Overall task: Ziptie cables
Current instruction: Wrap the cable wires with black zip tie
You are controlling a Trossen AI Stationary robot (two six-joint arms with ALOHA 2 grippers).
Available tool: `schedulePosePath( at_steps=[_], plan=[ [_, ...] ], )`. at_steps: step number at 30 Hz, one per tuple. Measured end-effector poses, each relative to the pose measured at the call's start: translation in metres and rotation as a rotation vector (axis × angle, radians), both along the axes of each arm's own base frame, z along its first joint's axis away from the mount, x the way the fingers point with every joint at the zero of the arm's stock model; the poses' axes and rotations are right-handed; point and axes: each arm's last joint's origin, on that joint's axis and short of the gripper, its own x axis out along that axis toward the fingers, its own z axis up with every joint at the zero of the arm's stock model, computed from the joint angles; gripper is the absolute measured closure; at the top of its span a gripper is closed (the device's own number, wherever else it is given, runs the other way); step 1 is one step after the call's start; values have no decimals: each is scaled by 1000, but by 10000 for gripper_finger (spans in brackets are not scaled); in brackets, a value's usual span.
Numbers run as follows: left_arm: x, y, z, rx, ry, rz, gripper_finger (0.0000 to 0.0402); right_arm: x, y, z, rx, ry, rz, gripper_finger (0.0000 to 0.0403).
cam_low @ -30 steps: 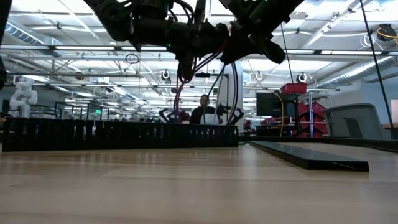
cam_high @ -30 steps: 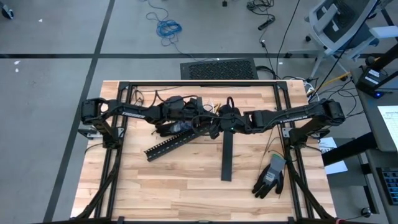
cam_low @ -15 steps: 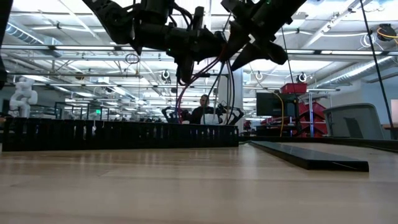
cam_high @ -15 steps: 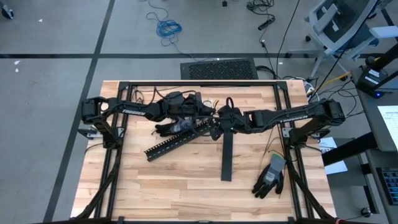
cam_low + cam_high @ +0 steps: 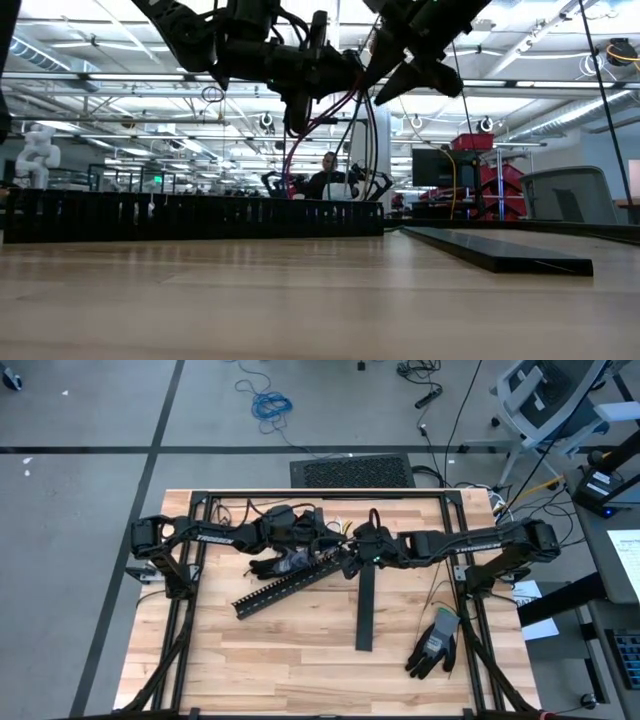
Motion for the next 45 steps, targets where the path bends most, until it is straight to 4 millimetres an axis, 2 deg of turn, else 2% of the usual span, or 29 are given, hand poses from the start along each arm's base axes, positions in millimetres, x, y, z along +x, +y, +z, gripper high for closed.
schedulePosePath(
  at_steps=[6, 10, 17, 25, 37, 45],
  plan=[
    [-1, 5, 0, 15, -4, 15, 374, -11, -2, 6, -16, 36, 12, 243],
    [-1, 5, 0, 15, -4, 13, 374, -11, -2, 5, -8, 44, 20, 243],
    [-4, 16, 0, 16, -4, 50, 374, -13, 1, 3, 51, 79, 96, 243],
    [-7, 25, 1, 16, -3, 80, 374, -38, 3, 5, 80, 229, 137, 243],
    [-6, 21, 1, 15, -4, 68, 374, -71, -31, 37, -94, 132, -91, 243],
    [-6, 21, 1, 13, -5, 68, 374, -109, -54, 65, -170, 47, -198, 243]
  ],
)
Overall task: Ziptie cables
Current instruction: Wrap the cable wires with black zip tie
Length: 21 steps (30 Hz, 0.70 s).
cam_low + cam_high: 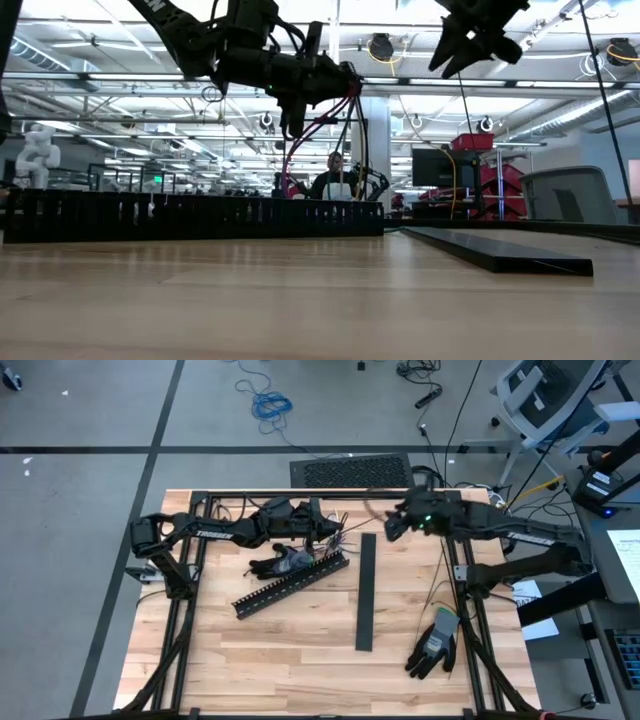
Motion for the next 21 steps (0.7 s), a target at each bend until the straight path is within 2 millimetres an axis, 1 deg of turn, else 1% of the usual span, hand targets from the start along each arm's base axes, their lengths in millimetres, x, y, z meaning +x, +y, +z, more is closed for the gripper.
schedulePosePath(
  at_steps=[3, 6, 9, 11, 13, 16, 19, 21],
  plan=[
    [0, 0, 2, -7, -23, 2, 374, -17, -3, 8, -10, -26, -35, 243],
    [0, 1, 7, -20, -71, 40, 374, -33, 0, 11, 12, -26, -44, 243],
    [-1, 5, 9, -14, -88, 88, 374, -45, 7, 10, 93, -22, 1, 243],
    [-2, 8, 9, -13, -88, 126, 374, -47, 12, 10, 155, -31, 66, 243],
    [-2, 11, 9, -10, -88, 178, 374, -44, 17, 11, 202, -64, 140, 243],
    [-4, 16, 9, -5, -89, 285, 374, -30, 23, 15, 218, -146, 207, 243],
    [-6, 20, 9, 8, -88, 408, 374, -9, 27, 20, 182, -249, 237, 243],
    [-7, 22, 9, 13, -87, 487, 374, 8, 29, 22, 141, -318, 213, 243]
  ],
)
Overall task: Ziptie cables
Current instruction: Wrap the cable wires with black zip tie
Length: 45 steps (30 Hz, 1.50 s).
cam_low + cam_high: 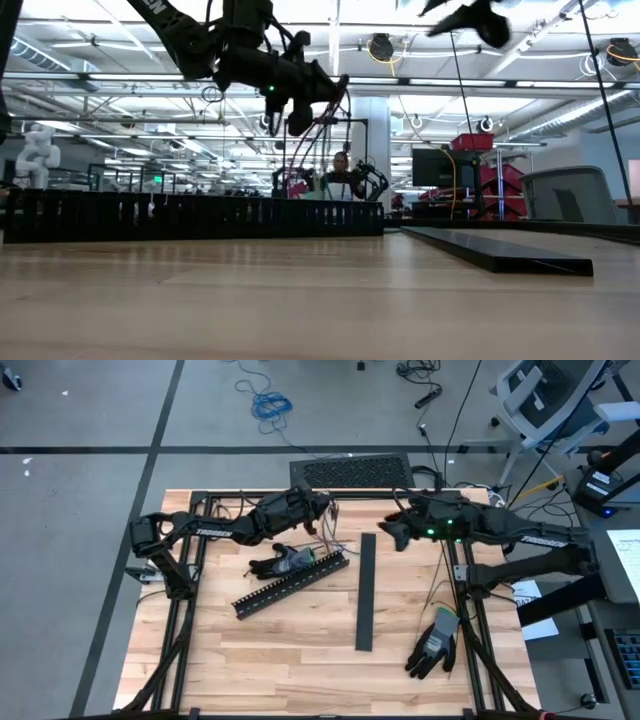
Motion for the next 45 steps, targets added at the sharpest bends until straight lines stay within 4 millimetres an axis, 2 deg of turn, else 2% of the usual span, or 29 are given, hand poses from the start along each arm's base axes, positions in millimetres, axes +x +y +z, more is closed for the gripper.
schedulePosePath(
  at_steps=[3, 6, 10, 14, 19, 22, 31, 36, 45],
  plan=[
    [-2, 3, 1, 41, 22, 124, 374, 28, 1, -6, -28, -55, -100, 243],
    [-3, 4, 5, 130, 31, 188, 374, 58, 1, -21, -52, -48, -166, 243],
    [-3, 2, 14, 269, 22, 166, 374, 93, 0, -44, -72, -31, -160, 243],
    [-1, -5, 17, 328, 33, 143, 374, 111, -1, -56, -101, -44, -159, 243],
    [1, -8, 17, 345, 34, 116, 374, 106, -3, -50, -161, -44, -230, 243],
    [1, -9, 17, 347, 32, 108, 374, 103, -3, -46, -181, -49, -227, 243],
    [5, -19, 18, 373, 21, 30, 374, 105, -4, -50, -229, 2, -187, 243],
    [6, -23, 21, 448, 23, 5, 374, 106, -3, -50, -228, 4, -167, 243],
    [6, -23, 21, 464, 30, 22, 374, 106, -4, -49, -163, -34, -144, 243]
  ],
)
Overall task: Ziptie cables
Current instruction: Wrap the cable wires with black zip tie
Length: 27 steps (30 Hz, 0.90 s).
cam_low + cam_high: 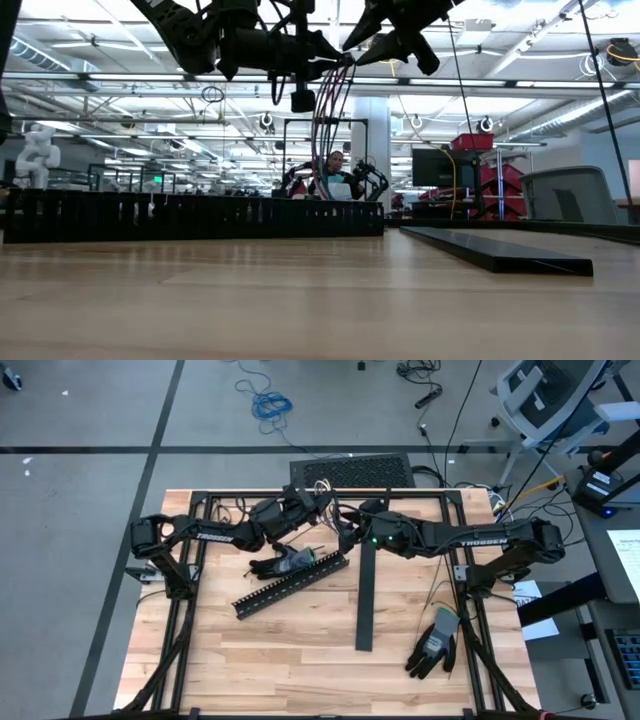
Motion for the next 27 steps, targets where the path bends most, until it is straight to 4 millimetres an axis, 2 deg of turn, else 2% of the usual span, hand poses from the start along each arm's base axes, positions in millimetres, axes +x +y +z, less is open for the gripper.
schedulePosePath(
  at_steps=[7, 17, 27],
  plan=[
    [0, -1, 0, -54, -29, -3, 374, -1, 0, 2, 25, -23, 16, 243],
    [0, -1, 0, -61, -34, -6, 374, -14, 7, 21, 103, -117, 158, 243],
    [2, -8, 0, -72, -45, -28, 374, -6, 3, 11, 115, -82, 143, 243]
  ],
)
